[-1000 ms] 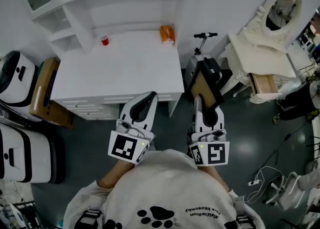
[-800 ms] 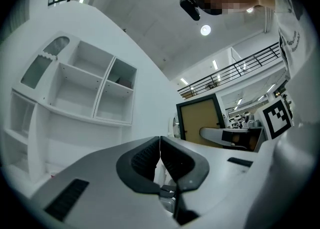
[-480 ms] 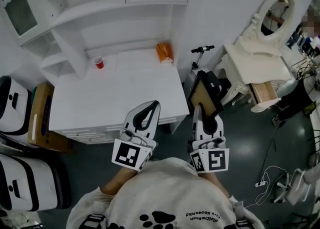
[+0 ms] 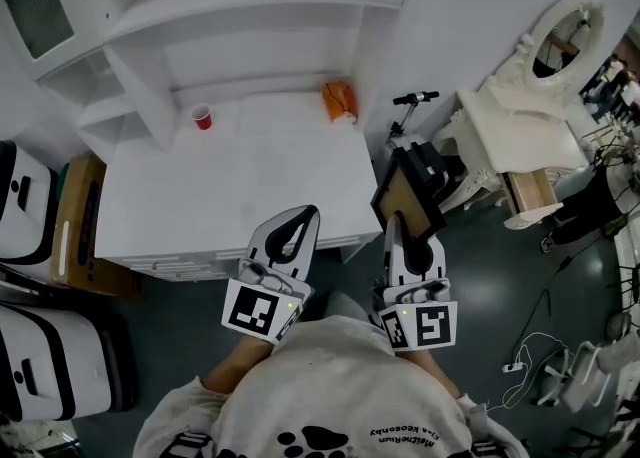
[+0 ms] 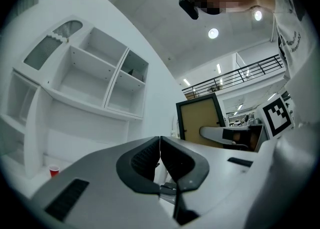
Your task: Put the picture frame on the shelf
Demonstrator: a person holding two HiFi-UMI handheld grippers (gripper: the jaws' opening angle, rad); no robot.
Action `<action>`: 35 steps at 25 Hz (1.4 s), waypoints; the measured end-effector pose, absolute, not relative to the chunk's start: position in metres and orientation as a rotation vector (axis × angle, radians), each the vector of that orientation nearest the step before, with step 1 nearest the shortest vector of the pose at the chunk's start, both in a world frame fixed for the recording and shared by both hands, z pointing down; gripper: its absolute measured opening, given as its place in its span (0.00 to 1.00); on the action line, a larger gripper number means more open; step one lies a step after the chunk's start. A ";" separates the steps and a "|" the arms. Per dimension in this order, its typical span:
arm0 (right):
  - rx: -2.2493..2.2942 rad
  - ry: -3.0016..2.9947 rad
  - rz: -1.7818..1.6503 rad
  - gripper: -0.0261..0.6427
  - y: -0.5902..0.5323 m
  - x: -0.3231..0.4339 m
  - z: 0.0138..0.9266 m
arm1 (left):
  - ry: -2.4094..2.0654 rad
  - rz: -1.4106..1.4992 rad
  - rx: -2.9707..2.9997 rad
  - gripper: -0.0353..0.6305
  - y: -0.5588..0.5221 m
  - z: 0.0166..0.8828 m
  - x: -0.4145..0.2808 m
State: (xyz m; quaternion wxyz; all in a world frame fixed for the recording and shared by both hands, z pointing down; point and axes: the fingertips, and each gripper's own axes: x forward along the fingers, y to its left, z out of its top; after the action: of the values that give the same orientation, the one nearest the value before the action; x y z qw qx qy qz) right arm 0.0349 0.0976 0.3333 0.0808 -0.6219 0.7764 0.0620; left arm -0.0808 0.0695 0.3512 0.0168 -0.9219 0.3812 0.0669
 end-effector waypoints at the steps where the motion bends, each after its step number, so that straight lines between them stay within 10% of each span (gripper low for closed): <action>1: -1.863 2.319 0.175 0.10 0.096 0.035 0.335 | 1.187 0.210 -2.867 0.09 0.067 0.352 -0.082; 35: -1.535 2.390 0.303 0.10 -0.147 0.075 0.271 | 1.343 0.232 -2.687 0.09 -0.128 0.293 -0.043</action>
State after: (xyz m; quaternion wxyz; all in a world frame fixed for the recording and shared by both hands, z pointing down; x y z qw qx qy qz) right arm 0.0746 -0.1472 0.2708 0.1420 -0.5320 0.8282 0.1050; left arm -0.0426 -0.1277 0.2933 0.0641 -0.8900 0.4448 0.0767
